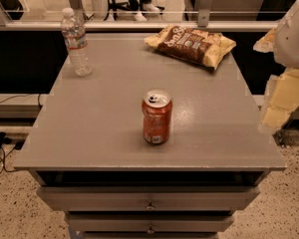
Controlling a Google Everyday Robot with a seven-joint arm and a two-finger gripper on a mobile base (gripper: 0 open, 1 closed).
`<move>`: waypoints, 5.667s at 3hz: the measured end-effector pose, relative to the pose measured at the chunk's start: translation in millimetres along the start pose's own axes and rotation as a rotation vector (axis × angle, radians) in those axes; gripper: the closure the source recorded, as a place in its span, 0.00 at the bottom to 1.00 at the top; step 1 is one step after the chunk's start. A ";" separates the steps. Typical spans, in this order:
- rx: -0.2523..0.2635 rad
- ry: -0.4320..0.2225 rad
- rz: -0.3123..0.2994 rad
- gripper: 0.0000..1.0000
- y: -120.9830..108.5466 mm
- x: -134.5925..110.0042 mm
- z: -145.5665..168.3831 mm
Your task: Move coke can near water bottle
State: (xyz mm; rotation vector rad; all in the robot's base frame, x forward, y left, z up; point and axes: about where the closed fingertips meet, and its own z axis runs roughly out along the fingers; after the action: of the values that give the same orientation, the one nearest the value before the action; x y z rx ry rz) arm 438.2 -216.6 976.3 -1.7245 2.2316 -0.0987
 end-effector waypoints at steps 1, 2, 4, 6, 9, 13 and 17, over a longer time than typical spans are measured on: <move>0.000 0.000 0.000 0.00 0.0 0.0 0.0; -0.021 -0.072 0.002 0.00 -14.9 -10.8 10.6; -0.225 -0.398 0.026 0.00 9.5 -88.5 94.9; -0.401 -0.709 0.055 0.00 47.8 -155.6 141.4; -0.451 -0.868 0.084 0.40 37.0 -180.5 142.2; -0.342 -0.951 0.126 1.00 -18.2 -172.7 110.0; -0.157 -1.094 0.201 1.00 -173.5 -320.8 175.9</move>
Offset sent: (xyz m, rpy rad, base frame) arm 0.0540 0.0198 -0.0139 0.2085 0.0218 0.0561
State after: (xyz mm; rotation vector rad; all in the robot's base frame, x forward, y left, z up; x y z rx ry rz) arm 721.7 66.6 918.7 -1.1284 1.5450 0.8639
